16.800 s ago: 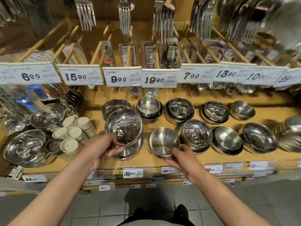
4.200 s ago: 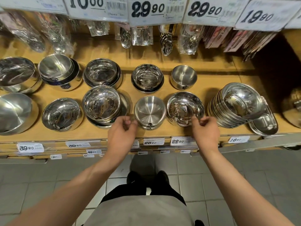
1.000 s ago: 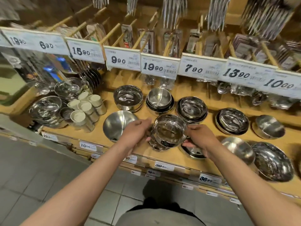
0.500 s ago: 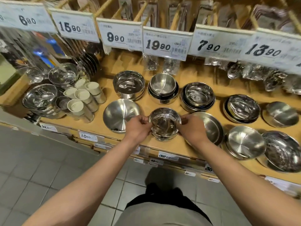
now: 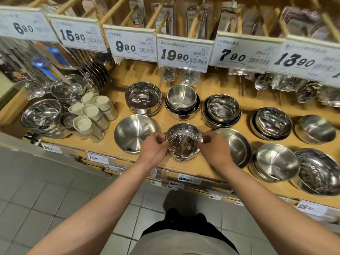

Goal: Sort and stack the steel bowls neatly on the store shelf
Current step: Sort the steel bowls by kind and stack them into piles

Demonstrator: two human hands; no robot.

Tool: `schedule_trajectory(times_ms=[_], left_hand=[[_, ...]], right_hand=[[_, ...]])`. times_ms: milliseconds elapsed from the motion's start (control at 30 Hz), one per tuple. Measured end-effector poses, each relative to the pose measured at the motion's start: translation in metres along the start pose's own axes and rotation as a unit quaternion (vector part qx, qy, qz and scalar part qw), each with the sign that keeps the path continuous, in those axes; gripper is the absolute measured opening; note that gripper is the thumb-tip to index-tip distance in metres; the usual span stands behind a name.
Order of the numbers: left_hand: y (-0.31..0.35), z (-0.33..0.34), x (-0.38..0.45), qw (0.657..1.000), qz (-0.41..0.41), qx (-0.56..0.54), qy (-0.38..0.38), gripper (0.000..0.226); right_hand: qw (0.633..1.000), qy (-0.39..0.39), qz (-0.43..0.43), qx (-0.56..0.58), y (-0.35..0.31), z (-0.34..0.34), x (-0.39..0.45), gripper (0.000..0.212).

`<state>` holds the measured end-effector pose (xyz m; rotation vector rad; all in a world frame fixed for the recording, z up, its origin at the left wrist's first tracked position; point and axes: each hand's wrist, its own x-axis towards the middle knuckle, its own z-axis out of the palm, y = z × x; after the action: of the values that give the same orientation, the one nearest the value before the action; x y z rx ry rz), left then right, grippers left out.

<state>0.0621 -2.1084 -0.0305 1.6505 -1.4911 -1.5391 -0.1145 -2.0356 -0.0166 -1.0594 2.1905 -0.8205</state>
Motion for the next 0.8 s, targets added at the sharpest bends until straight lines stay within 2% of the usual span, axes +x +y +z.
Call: schedule_trajectory(times_ms=[67,167,267,367,500,633,700,800], left_hand=[[0.0,-0.001,0.001,1.0,0.009,0.004,0.007,0.021],[-0.001,-0.003,0.002,1.0,0.005,-0.001,0.012,0.015],[-0.001,-0.002,0.003,1.0,-0.023,-0.02,0.0,0.012],[0.0,-0.003,0.0,0.999,-0.032,-0.028,-0.003,0.013],[0.0,-0.011,-0.011,0.998,0.026,0.051,0.021,0.01],[0.002,-0.016,-0.036,0.989,0.106,0.082,0.06,0.021],[0.009,-0.01,-0.049,0.989,0.13,0.058,0.046,0.025],[0.022,0.014,-0.06,0.986,0.161,0.037,0.011,0.026]], right_hand=[[1.0,0.003,-0.003,-0.003,0.0,0.0,-0.001,0.03],[1.0,0.001,-0.012,-0.004,0.002,0.002,-0.001,0.033],[1.0,-0.009,-0.004,-0.002,0.001,0.002,0.0,0.02],[1.0,-0.025,0.012,0.014,0.0,0.001,0.0,0.017],[0.999,-0.024,0.007,0.045,0.008,-0.005,-0.012,0.016],[0.994,0.04,0.048,0.094,0.045,-0.028,-0.044,0.015],[0.984,0.084,0.082,0.134,0.069,-0.044,-0.063,0.021],[0.973,0.149,0.117,0.132,0.099,-0.065,-0.082,0.02]])
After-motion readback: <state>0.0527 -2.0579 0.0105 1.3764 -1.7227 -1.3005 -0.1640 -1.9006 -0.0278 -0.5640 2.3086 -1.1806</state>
